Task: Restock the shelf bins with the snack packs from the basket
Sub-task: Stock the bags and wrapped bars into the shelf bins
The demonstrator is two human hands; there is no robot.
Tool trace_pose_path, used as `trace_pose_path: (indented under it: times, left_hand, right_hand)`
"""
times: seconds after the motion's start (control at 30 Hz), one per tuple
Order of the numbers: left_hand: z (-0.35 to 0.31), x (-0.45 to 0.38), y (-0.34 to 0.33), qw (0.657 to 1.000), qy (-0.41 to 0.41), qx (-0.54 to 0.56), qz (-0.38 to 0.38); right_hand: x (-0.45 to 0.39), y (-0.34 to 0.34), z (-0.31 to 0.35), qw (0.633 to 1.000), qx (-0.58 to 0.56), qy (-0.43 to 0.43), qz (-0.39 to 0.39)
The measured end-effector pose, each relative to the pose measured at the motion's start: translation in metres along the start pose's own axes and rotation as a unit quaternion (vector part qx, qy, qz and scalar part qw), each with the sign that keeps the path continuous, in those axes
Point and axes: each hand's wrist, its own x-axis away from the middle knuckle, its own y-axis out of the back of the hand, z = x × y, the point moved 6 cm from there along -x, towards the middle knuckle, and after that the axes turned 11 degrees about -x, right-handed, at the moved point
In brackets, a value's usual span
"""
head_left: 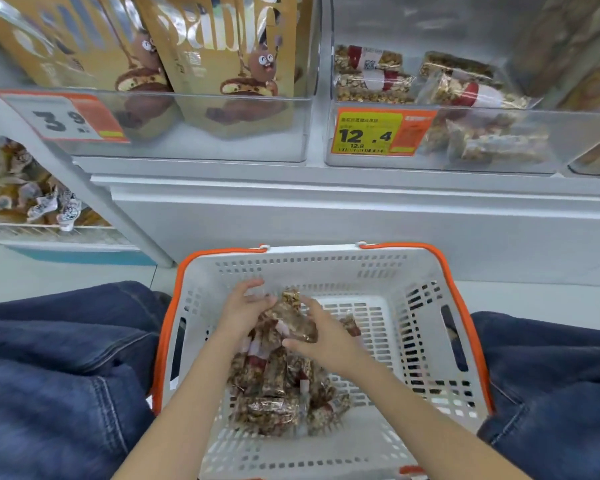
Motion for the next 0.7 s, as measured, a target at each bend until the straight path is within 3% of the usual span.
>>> trace_pose_path:
  times: [0.07, 0.2, 0.33, 0.47, 0.53, 0.57, 0.63, 0.7]
  left_hand:
    - [0.011, -0.001, -0.006, 0.999, 0.023, 0.004, 0.034]
    - [0.047, -0.006, -0.001, 0.991, 0.036, -0.128, -0.014]
    - [0.089, -0.015, 0.009, 0.948, 0.046, -0.306, -0.068]
    - [0.095, -0.023, -0.009, 0.912, 0.04, -0.407, -0.018]
    - [0.094, -0.022, -0.019, 0.914, 0.041, -0.403, 0.021]
    - [0.094, -0.019, -0.023, 0.931, 0.042, -0.359, 0.043]
    - [0.097, -0.012, -0.025, 0.964, 0.061, -0.254, 0.057]
    - [0.098, -0.005, -0.025, 0.973, 0.084, -0.208, 0.052]
  right_hand:
    - [-0.009, -0.017, -0.026, 0.994, -0.081, -0.065, -0.022]
    - [-0.024, -0.02, -0.062, 0.992, 0.061, -0.109, -0.03]
    - [-0.044, -0.022, -0.075, 0.991, 0.013, -0.126, -0.044]
    - [-0.076, -0.04, -0.074, 0.989, -0.034, -0.142, -0.029]
    - [-0.089, -0.046, -0.078, 0.984, 0.019, -0.169, -0.044]
    - [-0.093, -0.049, -0.079, 0.981, 0.036, -0.186, -0.038]
    - [-0.097, -0.059, -0.082, 0.974, 0.007, -0.227, 0.009]
    - [-0.098, -0.065, -0.083, 0.963, -0.04, -0.264, 0.043]
